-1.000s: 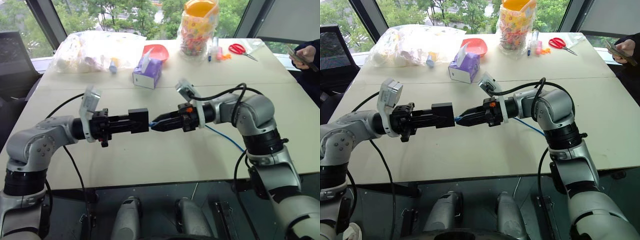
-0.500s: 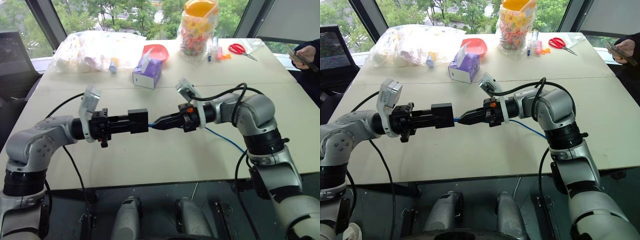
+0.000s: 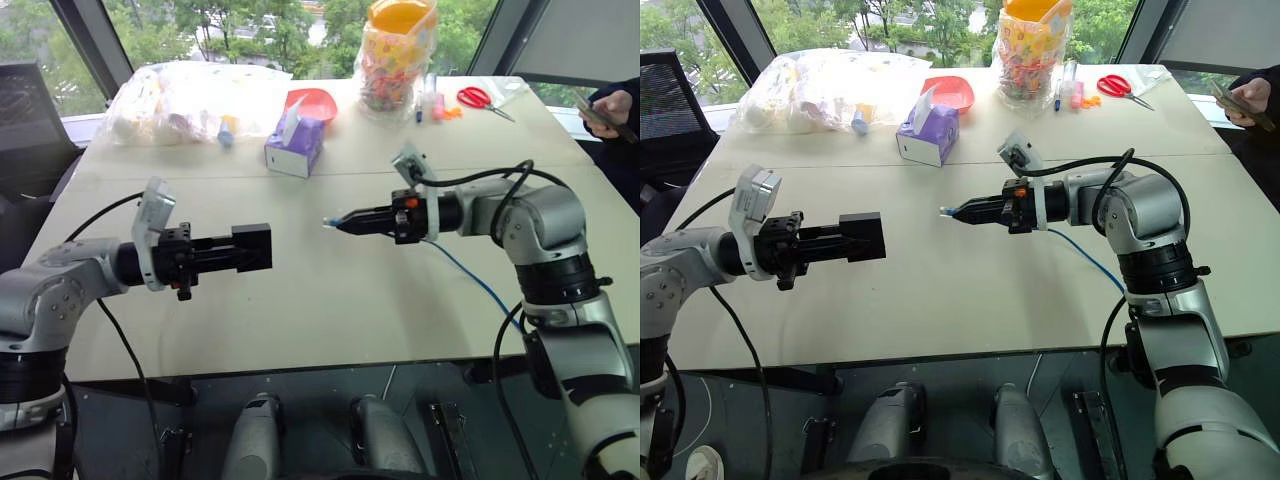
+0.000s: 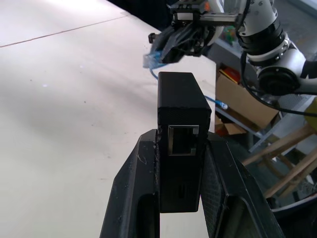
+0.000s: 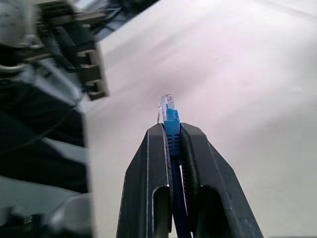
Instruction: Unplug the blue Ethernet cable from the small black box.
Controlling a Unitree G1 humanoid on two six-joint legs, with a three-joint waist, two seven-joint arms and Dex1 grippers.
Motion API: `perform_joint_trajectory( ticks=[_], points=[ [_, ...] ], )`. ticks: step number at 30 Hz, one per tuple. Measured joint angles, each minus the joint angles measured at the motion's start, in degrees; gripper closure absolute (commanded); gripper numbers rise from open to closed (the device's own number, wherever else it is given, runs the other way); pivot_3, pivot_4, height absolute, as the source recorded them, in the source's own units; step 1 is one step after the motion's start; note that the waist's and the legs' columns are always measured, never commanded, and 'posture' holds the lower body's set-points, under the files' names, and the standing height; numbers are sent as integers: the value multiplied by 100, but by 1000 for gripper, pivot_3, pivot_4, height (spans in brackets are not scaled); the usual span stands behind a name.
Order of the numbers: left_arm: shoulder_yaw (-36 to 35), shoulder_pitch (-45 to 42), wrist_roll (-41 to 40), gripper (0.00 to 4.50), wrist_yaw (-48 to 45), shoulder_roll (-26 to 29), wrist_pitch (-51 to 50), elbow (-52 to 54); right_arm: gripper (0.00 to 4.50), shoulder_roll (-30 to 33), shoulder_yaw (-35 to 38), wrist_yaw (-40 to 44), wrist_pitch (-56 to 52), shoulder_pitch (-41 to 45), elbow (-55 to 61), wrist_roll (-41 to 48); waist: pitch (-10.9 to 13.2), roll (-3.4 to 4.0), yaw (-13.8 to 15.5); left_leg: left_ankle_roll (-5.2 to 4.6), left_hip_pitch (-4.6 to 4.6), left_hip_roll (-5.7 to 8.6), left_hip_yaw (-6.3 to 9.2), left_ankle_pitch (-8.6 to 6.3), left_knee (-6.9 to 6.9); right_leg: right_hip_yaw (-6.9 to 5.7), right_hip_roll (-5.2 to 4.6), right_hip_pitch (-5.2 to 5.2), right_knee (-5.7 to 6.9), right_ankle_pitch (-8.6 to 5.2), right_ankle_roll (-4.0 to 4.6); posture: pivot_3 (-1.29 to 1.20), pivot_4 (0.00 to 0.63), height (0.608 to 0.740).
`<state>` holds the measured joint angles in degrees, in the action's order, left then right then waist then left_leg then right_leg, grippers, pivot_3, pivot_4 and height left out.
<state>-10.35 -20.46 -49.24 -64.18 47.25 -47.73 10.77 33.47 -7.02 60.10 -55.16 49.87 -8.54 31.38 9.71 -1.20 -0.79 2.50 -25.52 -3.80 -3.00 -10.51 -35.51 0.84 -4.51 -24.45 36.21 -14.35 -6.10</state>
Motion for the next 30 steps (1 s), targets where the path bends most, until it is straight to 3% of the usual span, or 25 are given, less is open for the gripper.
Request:
perform_joint_trajectory(
  ticks=[2, 5, 8, 9, 10, 16, 19, 28, 30],
  points=[
    [64, -19, 244, 4024, 81, -134, 248, -150, 4440, -111, 68, -463, 596, 11, -479, -424, 0, 0, 1, 0, 2, 0, 0, 0, 0, 0, 0, 1, 0, 0, 0, 0, 150, 735],
    [516, -279, 1283, 4024, 606, -901, 1436, -682, 4440, -536, 128, -1611, 1664, 255, -1840, -1233, -1, 1, 19, -1, 1, 2, 0, 1, -8, 0, 0, 8, 0, 2, -1, 0, 150, 735],
    [1019, -513, 2209, 4024, 1081, -1559, 2467, -1443, 4440, -752, 139, -2237, 2214, 457, -2748, -1682, 0, 0, 11, -6, -19, 4, -3, -1, -14, 2, 0, -3, -1, 5, -6, 0, 150, 735],
    [1078, -583, 2352, 4024, 1151, -1684, 2637, -1629, 3666, -762, 144, -2318, 2331, 484, -2905, -1776, 0, 0, 10, -7, -29, 4, -3, -2, -13, 2, 0, -10, 0, 14, -23, 0, 150, 735],
    [1114, -714, 2486, 4024, 1220, -1826, 2818, -1863, 3317, -761, 190, -2391, 2411, 499, -3052, -1839, 0, 0, 10, -10, -31, 4, -3, -4, -11, 1, 1, -13, 0, 17, -28, 0, 150, 735],
    [1199, -1525, 2995, 4024, 1624, -2751, 3625, -3047, 184, -929, 461, -2770, 2522, 548, -3111, -1938, 0, 2, 7, -11, -31, 4, -3, -4, -8, 0, 2, -12, 0, 23, -43, 0, 150, 735],
    [1234, -1720, 3075, 4024, 1599, -3048, 3790, -3489, 44, -878, 639, -2849, 2093, 274, -2330, -1873, 0, 2, 8, -12, -30, 4, -1, -5, -7, 0, 2, -12, 2, 23, -44, 0, 150, 735],
    [1418, -1858, 3705, 4024, 1575, -3224, 4519, -4678, 44, -853, 1035, -3219, 345, -1065, 575, -1306, -1, 3, 12, -13, -30, 3, 2, -5, -11, 0, 2, -11, 2, 23, -44, 0, 150, 735],
    [1405, -1905, 3735, 2972, 1531, -3211, 4660, -4838, 0, -843, 1007, -3295, 41, -1385, 1282, -1237, -2, 4, 11, -13, -28, 3, 3, -6, -12, 0, 2, -9, 3, 22, -43, 0, 150, 735]
  ],
)
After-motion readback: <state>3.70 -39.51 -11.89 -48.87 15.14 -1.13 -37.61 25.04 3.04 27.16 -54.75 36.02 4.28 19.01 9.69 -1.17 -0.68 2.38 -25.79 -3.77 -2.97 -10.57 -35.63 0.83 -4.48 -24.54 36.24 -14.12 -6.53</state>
